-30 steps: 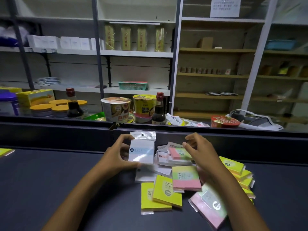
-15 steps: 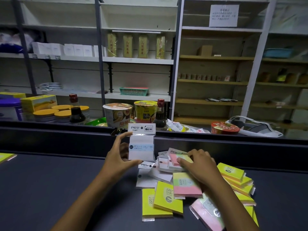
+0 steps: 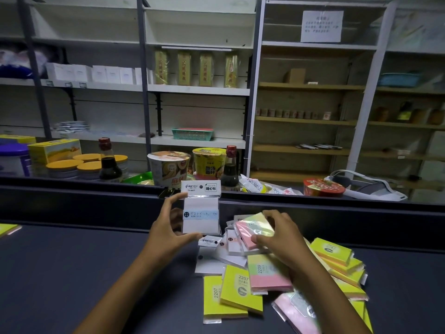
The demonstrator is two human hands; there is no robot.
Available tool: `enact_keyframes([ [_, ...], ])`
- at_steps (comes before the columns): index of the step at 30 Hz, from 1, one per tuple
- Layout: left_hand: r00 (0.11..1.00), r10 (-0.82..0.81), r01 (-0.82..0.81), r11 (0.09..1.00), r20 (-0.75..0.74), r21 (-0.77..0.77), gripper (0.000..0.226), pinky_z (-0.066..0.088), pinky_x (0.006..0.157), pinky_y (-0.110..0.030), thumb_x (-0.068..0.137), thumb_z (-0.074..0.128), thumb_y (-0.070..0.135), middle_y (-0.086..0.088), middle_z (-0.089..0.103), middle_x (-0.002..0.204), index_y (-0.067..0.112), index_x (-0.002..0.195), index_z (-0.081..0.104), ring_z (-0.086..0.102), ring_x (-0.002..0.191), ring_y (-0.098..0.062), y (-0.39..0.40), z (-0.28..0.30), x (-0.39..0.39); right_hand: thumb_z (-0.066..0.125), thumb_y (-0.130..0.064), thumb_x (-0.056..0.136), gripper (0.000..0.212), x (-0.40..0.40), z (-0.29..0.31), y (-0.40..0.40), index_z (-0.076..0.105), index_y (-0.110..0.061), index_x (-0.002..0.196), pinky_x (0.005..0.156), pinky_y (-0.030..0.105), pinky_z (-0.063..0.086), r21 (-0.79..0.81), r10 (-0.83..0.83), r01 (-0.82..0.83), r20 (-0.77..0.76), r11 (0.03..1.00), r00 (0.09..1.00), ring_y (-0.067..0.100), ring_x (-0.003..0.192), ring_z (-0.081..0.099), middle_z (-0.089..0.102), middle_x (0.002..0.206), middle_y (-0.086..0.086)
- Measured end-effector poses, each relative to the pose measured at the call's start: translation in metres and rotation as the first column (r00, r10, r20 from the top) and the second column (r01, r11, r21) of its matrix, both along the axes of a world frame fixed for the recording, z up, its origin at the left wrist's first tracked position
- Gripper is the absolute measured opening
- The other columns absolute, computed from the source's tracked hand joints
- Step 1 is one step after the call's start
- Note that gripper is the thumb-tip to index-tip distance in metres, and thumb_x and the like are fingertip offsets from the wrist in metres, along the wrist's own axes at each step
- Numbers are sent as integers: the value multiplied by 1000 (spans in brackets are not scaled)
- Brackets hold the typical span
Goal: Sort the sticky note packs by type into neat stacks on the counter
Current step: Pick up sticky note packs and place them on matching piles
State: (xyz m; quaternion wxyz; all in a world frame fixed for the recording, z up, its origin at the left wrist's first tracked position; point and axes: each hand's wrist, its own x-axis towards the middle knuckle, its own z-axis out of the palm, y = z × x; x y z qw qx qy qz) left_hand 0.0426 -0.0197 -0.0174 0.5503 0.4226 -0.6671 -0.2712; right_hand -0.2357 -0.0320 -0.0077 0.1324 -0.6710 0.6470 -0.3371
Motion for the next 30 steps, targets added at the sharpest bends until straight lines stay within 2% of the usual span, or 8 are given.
enact_keyframes([
  [3,1000,3,-3,1000,-2,4,92,60,76,-26,66,89,5,7,66,117,46,132,39,67,106,-7,-2,-2,2,86,-23,74,75,3,2,3,45,-33,135,84,29,46,-49,41,-34,137,998,990,13,103,53,48,126,1],
  [6,1000,11,-11,1000,-6,9,92,60,78,-27,66,90,7,4,67,117,47,132,40,68,107,-12,-3,-3,4,85,-19,74,77,4,5,7,41,-43,133,88,40,55,-64,76,-64,219,996,973,16,103,60,55,120,-1],
  [12,999,35,-35,999,-9,17,90,60,84,-31,66,90,13,9,67,116,47,133,41,66,108,-8,3,-4,5,76,-11,83,68,5,8,16,42,-53,124,83,48,59,-87,149,-126,372,988,916,18,95,68,60,116,-3],
  [16,996,30,-25,998,-82,52,89,60,85,-41,70,86,2,4,66,121,44,135,42,67,110,-18,15,-7,3,68,-4,87,59,9,10,26,47,-50,118,85,51,58,-145,193,-140,477,980,857,20,99,67,60,117,-3],
  [19,993,38,-32,998,-115,62,91,59,88,-40,71,84,1,4,63,123,44,139,40,66,112,-18,29,-10,3,59,4,88,56,17,9,41,52,-45,114,75,39,62,-168,215,-141,604,976,768,19,93,71,60,118,0],
  [23,986,96,-93,995,-140,26,92,54,93,-29,73,83,3,13,58,128,46,140,38,59,113,-2,58,-9,11,51,13,86,62,30,6,71,55,-40,118,68,31,61,-213,261,-154,711,965,653,16,93,73,58,119,0],
  [26,971,141,-142,990,-194,12,94,57,85,-23,73,83,2,17,60,123,48,142,39,62,107,4,88,-11,28,55,11,89,61,45,2,98,55,-40,122,68,26,60,-277,311,-157,697,948,646,9,97,71,56,124,-6],
  [30,943,200,-208,978,-267,-1,94,55,74,-11,72,85,9,28,61,117,60,137,39,61,104,12,142,-15,60,61,8,90,61,77,-1,138,57,-43,123,64,20,57,-344,337,-121,685,931,646,11,100,71,56,125,-11],
])
